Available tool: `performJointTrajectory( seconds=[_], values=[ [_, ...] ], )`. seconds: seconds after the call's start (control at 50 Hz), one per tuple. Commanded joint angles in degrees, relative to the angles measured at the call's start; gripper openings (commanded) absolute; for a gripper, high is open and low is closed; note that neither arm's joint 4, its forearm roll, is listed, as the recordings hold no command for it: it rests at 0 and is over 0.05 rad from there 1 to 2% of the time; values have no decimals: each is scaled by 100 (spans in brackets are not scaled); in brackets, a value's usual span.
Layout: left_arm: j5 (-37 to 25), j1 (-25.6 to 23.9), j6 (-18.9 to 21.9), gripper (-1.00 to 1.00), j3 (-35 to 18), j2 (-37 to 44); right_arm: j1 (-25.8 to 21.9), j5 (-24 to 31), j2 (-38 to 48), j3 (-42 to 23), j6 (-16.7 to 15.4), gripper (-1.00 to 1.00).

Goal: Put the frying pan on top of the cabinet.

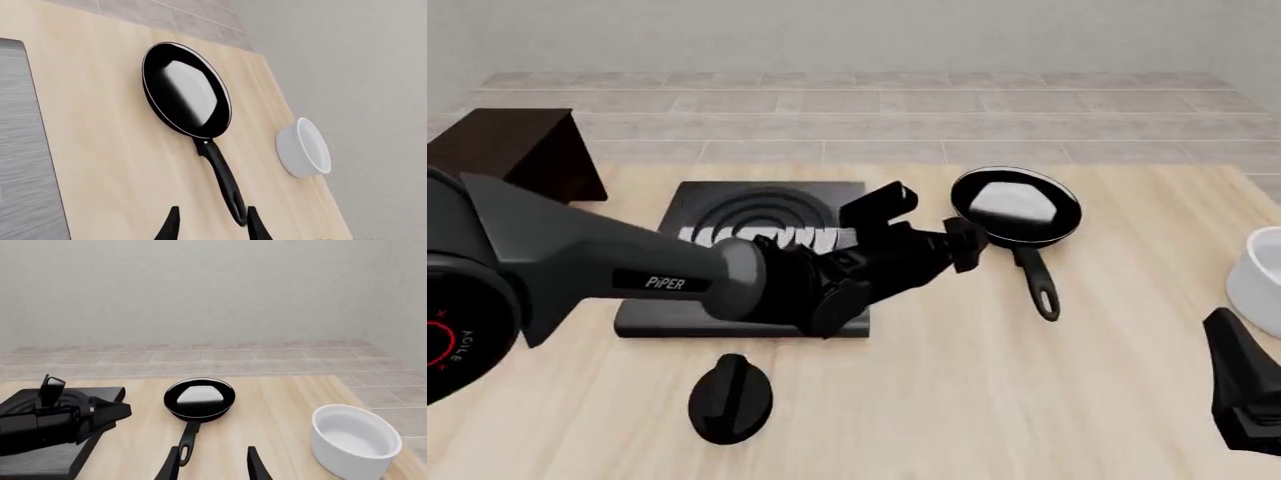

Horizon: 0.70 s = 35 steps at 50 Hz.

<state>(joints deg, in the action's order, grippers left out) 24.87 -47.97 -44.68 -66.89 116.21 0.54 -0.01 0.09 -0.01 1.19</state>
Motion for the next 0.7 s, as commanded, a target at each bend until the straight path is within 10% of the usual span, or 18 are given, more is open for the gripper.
performJointTrajectory(
  seconds=[0.02,0.7],
  values=[
    [-55,-113,-37,100,-266,189,-12,9,4,0,0,100],
    [-163,-357,-239,100,-909,690,-40,22,2,0,-28,100]
  ],
)
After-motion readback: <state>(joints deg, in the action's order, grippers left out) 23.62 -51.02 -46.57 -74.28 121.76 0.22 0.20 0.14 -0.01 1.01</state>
